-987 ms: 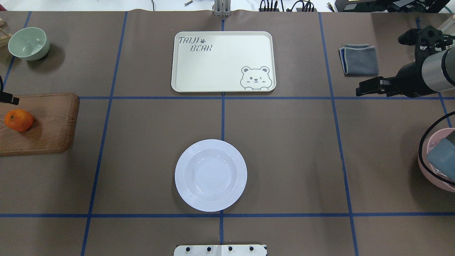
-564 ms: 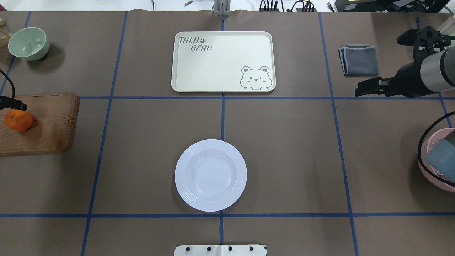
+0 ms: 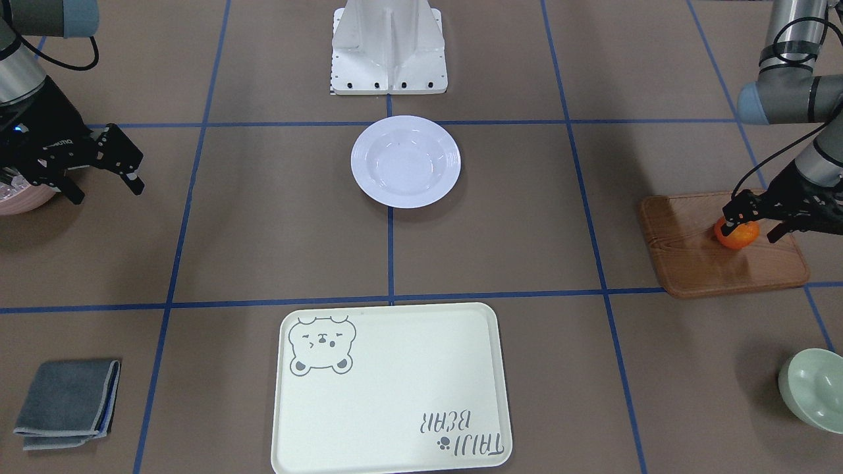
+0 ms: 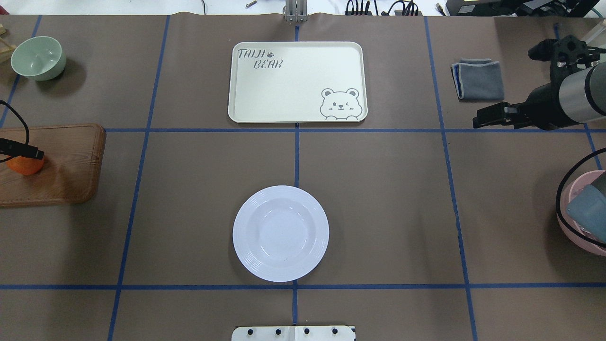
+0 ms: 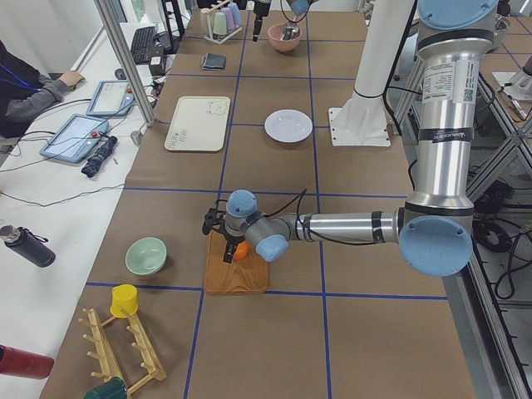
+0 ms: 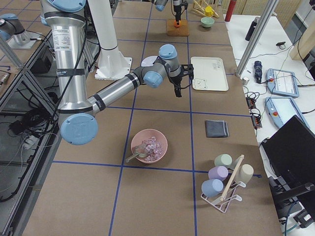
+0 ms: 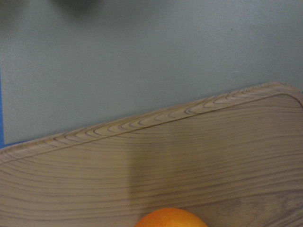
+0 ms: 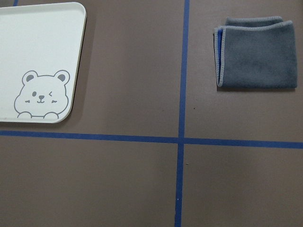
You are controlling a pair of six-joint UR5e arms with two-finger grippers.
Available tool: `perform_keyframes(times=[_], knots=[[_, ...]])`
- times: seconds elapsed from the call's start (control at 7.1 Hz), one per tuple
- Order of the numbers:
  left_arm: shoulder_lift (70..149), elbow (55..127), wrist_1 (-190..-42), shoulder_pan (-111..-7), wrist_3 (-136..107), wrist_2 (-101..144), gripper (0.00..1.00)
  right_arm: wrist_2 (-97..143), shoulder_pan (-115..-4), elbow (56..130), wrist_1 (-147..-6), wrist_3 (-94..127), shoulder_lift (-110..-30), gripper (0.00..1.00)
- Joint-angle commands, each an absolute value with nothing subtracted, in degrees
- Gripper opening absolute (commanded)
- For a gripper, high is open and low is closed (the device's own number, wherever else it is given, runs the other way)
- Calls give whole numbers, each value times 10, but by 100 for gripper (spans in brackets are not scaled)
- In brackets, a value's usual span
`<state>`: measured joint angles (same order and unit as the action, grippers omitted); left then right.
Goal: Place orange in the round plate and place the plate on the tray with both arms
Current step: 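Reach the left gripper to the orange while the right arm nears the tray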
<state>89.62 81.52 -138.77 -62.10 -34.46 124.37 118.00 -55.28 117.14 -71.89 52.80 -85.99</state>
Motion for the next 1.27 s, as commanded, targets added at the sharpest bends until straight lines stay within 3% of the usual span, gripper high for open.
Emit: perform_keyframes(times=[0.0,0.14,0.42,0.7,1.13], knots=[[890,815,-1406,-608,-345,1245,43,1177,-552,1171,-719,527,-860,100],[889,817,-1417,-606,-347,1245,4,1177,-551,1171,-719,528,-860,100],[892,862,-1399,-607,-371,1273,0,1179,-551,1171,-717,529,-860,100],[930,962,-1286,-606,-475,1269,0,1179,-545,1172,-707,540,-856,100],[990,1083,-1139,-483,-629,1175,0,1163,-505,1174,-597,696,-856,100]])
